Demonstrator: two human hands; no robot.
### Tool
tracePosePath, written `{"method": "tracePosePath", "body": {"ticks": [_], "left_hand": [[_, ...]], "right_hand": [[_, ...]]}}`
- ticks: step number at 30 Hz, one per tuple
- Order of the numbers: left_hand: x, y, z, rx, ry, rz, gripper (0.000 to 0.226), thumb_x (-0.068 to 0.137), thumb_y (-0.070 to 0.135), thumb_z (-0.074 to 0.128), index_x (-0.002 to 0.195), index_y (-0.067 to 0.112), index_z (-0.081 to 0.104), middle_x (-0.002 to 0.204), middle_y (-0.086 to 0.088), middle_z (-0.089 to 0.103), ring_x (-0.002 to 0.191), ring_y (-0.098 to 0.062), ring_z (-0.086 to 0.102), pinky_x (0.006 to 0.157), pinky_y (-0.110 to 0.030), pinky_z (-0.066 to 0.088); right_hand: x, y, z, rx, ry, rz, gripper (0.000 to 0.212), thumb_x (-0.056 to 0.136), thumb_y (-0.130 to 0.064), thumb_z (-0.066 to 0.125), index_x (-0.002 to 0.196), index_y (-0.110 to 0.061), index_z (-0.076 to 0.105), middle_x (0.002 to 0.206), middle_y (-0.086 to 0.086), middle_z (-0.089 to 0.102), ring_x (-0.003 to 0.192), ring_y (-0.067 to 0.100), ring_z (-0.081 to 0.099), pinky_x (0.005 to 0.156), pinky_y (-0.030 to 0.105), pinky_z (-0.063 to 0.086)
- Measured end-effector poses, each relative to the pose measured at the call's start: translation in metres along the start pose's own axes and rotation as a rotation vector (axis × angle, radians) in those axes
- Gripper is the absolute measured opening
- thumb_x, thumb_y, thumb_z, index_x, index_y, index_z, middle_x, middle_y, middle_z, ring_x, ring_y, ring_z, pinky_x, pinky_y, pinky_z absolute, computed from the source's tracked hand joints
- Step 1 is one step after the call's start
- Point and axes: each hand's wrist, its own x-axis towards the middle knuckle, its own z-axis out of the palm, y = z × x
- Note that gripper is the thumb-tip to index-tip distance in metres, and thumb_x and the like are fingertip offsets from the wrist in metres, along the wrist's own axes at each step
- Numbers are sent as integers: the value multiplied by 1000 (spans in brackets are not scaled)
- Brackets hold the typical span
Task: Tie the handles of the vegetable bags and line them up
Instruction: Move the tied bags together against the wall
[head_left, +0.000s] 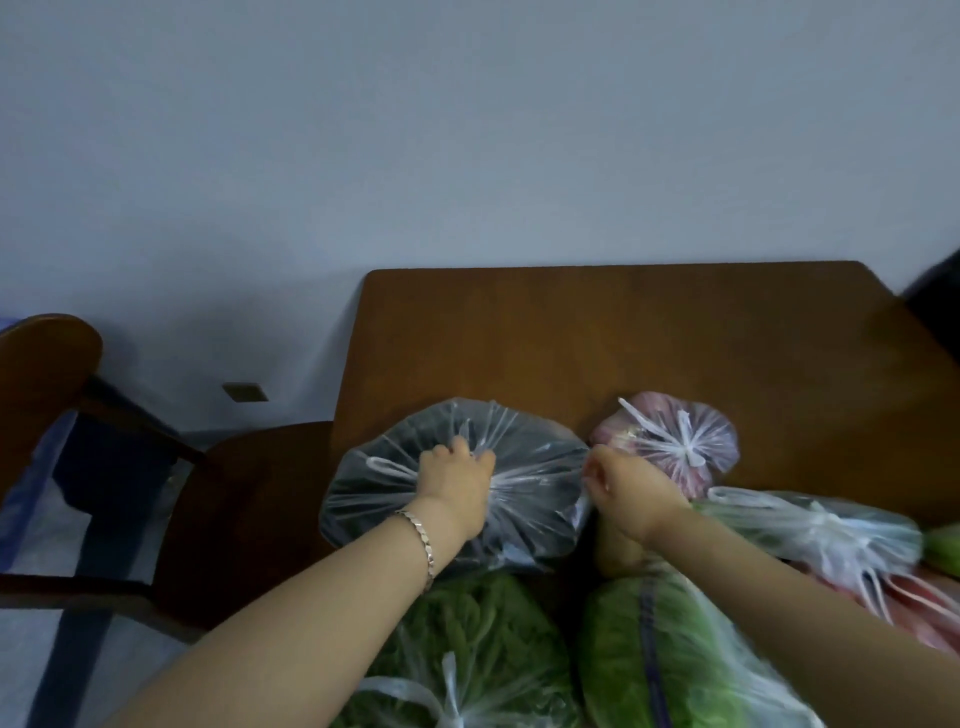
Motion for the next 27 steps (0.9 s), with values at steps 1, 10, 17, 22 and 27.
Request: {"method": "tracePosePath", "body": {"ticks": [1,10,17,22,27], "left_hand": [[4,2,1,1,19,-2,55,83,16,56,132,16,31,129,-19,44,113,-35,49,93,-41,42],[25,-14,-23,-296,99,-49,29,92,13,43,120,11,35,103,-14,62,90,-34,61,65,-38,44],[31,-26,-43,-583,292,-297,16,88,7,42,93,18,31,73,-2,47,58,-17,45,47,-29,31],[54,-43,-58,-627,368,-360,13,87,7,44,91,16,35,77,-7,50,65,-26,49,58,-33,38],[84,-61,-65,-725,455,-469,9,89,4,41,87,13,38,79,-11,50,63,-24,47,53,-33,35]], "right_hand": [[0,9,-6,-46,23,43,18,89,-20,45,102,-13,55,109,11,63,100,31,60,82,36,46],[33,85,-40,-499,-92,191,53,85,-16,51,135,-18,33,141,7,36,132,27,32,104,39,34],[55,95,-45,-753,-331,-68,60,78,-42,58,132,-19,43,146,10,32,137,29,22,108,41,26],[72,92,-59,-752,-466,-131,43,85,-39,51,124,-20,52,135,3,49,127,24,40,103,38,33],[107,69,-85,-512,-448,19,30,88,-33,49,114,-19,55,106,-2,61,97,19,59,77,27,44]]}}
